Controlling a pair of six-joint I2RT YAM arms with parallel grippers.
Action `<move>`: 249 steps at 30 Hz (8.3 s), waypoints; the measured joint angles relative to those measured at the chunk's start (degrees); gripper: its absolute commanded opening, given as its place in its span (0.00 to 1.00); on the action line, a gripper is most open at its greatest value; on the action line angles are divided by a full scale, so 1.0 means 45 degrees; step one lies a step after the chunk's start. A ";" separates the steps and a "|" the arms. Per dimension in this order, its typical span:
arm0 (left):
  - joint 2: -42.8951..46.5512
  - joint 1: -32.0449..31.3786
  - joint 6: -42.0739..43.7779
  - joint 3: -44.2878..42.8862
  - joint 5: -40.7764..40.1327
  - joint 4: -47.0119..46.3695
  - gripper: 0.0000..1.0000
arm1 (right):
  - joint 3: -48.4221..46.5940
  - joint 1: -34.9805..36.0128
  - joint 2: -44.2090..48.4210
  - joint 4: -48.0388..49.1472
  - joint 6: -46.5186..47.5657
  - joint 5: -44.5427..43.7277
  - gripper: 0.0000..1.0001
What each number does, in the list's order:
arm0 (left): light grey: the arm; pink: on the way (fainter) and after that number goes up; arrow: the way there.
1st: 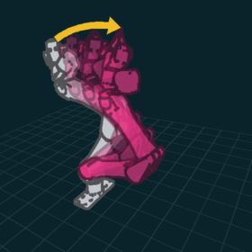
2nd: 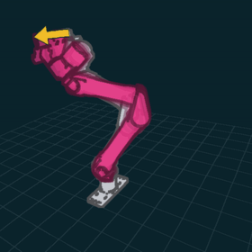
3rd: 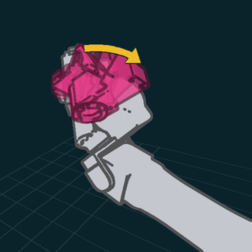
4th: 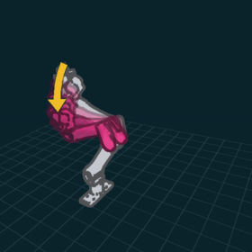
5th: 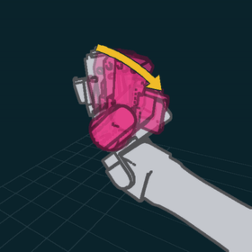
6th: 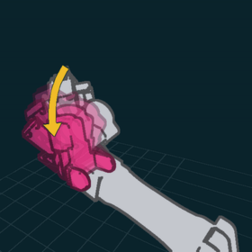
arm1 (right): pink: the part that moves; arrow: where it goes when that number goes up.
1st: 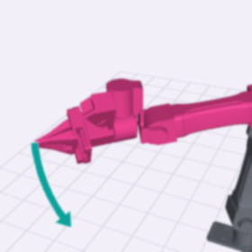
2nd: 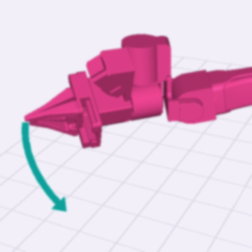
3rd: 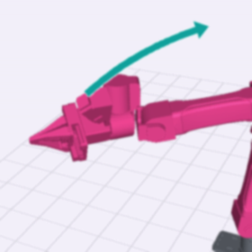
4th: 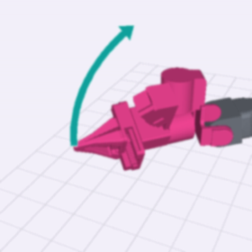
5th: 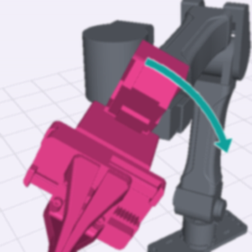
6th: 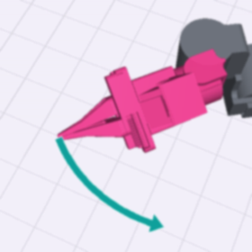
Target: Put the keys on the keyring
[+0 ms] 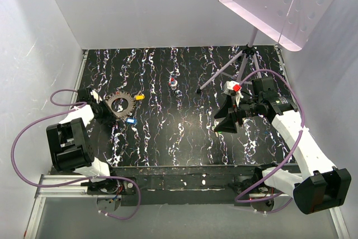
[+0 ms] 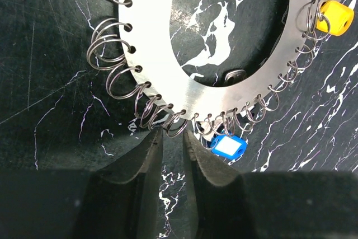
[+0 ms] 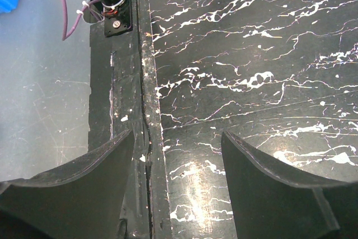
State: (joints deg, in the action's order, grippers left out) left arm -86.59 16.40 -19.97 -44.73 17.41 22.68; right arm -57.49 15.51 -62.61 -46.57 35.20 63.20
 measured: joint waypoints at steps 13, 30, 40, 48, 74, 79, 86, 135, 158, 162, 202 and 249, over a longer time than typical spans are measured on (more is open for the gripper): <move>-0.0291 0.0000 -0.0151 -0.0005 0.0350 -0.0087 0.20 | 0.0000 0.0000 0.0000 0.0000 0.0044 0.0000 0.72; -0.0641 0.0102 -0.0520 -0.0097 0.0573 -0.0228 0.14 | 0.0000 0.0029 0.0000 -0.0005 0.0151 0.0000 0.72; -0.0670 0.0384 -0.0772 -0.0097 0.0646 -0.0495 0.00 | 0.0000 0.0063 0.0000 -0.0005 0.0185 -0.0005 0.72; -0.0160 0.0782 -0.0816 -0.0063 0.0767 -0.0607 0.00 | 0.0000 0.0063 0.0000 -0.0015 0.0219 -0.0005 0.72; 0.5236 0.0350 0.0083 -0.2166 0.0194 0.2307 0.00 | 0.0000 0.0063 -0.0029 -0.0015 0.0233 -0.0010 0.72; 0.6188 0.0160 -0.0437 -0.2327 0.0622 0.2909 0.00 | 0.0000 0.0063 -0.0029 -0.0015 0.0233 -0.0005 0.72; 0.7091 -0.0355 -0.1166 -0.2351 0.1477 0.3390 0.00 | 0.0000 0.0063 -0.0029 -0.0015 0.0243 -0.0005 0.72; 0.4605 -1.2891 0.7956 -0.6615 -0.3531 0.7179 0.00 | 0.0005 0.0141 -0.0151 -0.0374 0.1302 0.0345 0.72; 0.6164 -1.3090 1.2220 -0.3560 -0.0146 0.3847 0.00 | -0.2127 0.2875 -0.2234 -0.0243 0.5289 0.1350 0.60; 0.6960 -1.3090 1.1910 -0.2671 0.0165 0.2963 0.00 | -0.2720 0.4041 -0.2982 0.0510 0.4745 0.0646 0.53; 1.2274 -1.3104 0.3240 0.6455 0.0398 -1.1215 0.00 | -0.3711 0.5999 -0.4085 0.3852 -0.0175 -0.1350 0.43; 1.0763 -1.3104 0.1700 0.6742 0.0534 -1.4158 0.00 | -0.3711 0.6178 -0.4473 0.4643 -0.1739 -0.0709 0.18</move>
State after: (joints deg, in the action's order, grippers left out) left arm -38.15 -42.57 -12.32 -14.39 19.81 -41.04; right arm -74.19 43.31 -82.74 -25.67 27.38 60.01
